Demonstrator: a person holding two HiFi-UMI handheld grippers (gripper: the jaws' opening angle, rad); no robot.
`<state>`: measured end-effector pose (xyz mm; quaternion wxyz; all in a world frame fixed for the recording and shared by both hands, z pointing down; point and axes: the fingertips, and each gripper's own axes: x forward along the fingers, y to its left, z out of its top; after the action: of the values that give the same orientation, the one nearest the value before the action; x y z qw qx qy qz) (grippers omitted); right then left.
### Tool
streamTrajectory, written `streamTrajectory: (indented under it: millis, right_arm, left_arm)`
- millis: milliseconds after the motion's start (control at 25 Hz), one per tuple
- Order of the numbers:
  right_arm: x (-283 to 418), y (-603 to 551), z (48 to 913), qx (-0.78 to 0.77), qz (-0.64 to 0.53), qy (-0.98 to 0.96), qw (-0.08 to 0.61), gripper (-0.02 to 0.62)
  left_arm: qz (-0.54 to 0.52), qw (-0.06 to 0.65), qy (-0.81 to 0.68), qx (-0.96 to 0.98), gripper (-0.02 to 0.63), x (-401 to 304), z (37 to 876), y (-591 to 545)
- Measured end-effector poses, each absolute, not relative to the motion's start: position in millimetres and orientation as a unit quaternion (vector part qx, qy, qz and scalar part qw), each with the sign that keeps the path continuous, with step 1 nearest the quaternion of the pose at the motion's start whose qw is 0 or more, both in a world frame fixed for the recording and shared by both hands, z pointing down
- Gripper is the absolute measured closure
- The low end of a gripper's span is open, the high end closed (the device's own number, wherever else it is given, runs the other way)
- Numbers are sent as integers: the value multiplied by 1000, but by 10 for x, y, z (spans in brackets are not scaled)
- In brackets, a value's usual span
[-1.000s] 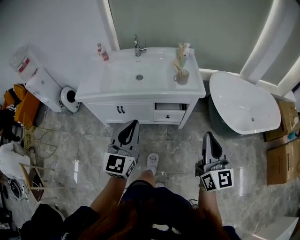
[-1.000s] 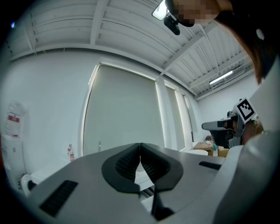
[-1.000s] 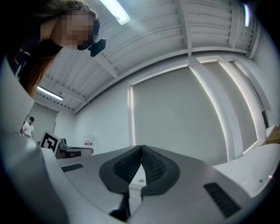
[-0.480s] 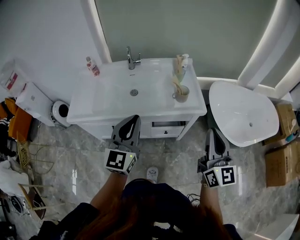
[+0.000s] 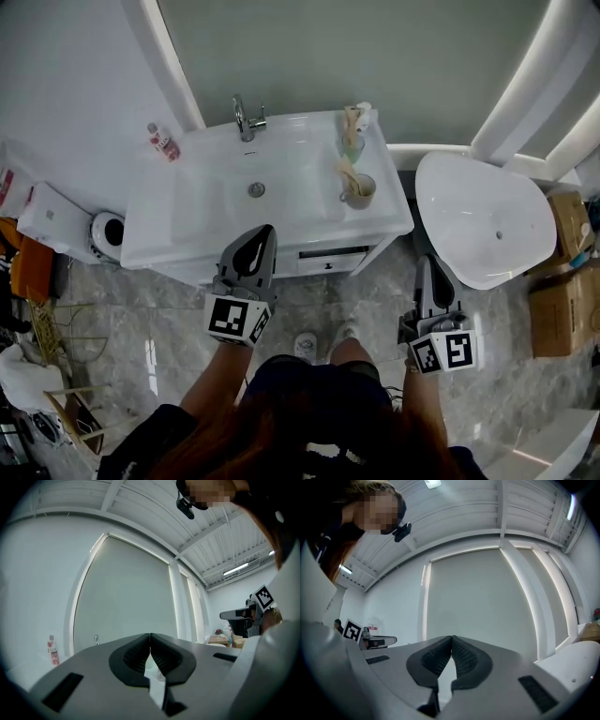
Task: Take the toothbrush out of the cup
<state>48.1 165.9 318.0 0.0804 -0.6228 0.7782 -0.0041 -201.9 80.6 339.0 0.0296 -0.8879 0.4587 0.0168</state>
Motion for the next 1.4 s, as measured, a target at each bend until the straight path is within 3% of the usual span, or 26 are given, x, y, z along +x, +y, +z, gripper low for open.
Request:
streamTrajectory:
  millis: [440, 880, 1400]
  right_arm:
    - [737, 459, 3273, -573, -14, 816, 76, 580]
    - [1359, -1167, 3136, -497, -12, 864, 78, 580]
    - [1641, -1856, 3381, -488, -40, 869, 69, 580]
  left_arm:
    - [4, 13, 508, -861, 586, -1848, 3558, 5]
    - [-1, 29, 568, -823, 586, -1246, 3504, -1192]
    - [-4, 20, 584, -811, 586, -1002, 3592, -1791]
